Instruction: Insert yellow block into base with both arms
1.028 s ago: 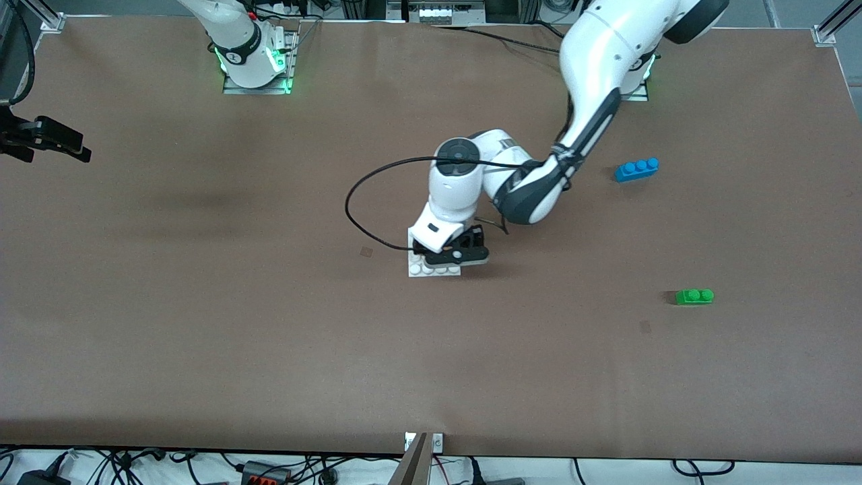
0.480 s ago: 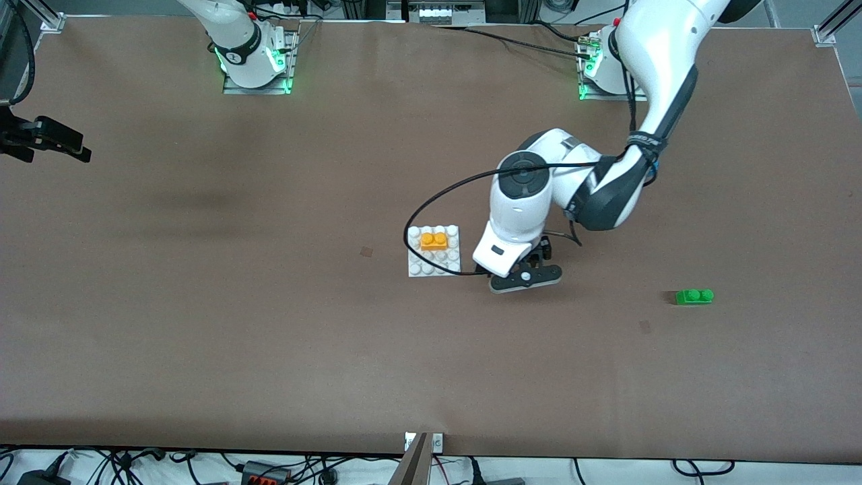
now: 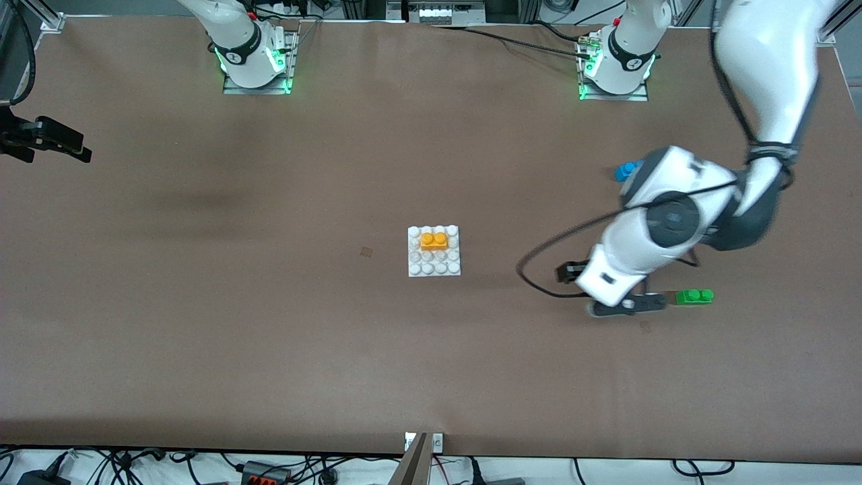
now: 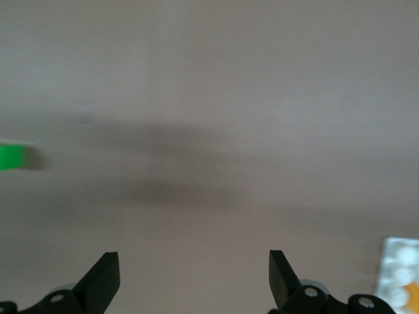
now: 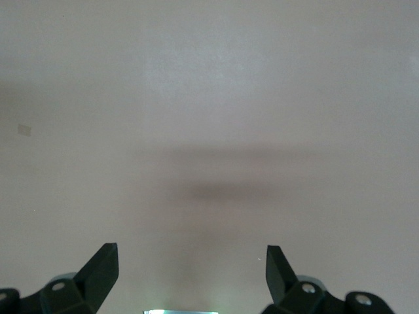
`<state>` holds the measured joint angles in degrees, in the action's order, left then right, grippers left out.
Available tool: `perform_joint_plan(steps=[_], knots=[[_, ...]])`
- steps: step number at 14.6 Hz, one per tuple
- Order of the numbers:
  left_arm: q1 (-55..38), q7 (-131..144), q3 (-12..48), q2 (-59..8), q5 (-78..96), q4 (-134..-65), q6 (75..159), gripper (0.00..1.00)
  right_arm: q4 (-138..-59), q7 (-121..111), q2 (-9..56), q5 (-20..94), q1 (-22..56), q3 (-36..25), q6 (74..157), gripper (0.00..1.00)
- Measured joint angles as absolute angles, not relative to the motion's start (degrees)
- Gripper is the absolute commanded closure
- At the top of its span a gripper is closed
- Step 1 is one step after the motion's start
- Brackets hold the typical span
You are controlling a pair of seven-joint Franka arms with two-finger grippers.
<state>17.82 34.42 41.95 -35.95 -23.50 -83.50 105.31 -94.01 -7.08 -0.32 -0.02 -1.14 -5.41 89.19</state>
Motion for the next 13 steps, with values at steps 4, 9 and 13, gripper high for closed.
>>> perform_joint_plan(steps=[4, 9, 13], knots=[[21.22, 25.82, 43.26, -32.43, -23.44, -82.87, 98.07, 0.00, -94.03, -7.08, -0.32, -0.02, -1.15, -5.41, 89.21, 0.00], [20.21, 24.91, 38.58, -24.14, -14.27, -82.10, 89.40, 0.00, -94.05, -7.08, -0.32, -0.02, -1.15, -5.41, 89.21, 0.00], [13.46, 18.31, 23.91, -16.55, -7.52, -82.10, 85.76, 0.00, -94.05, -7.06, -0.32, -0.02, -1.15, -5.41, 89.21, 0.00]])
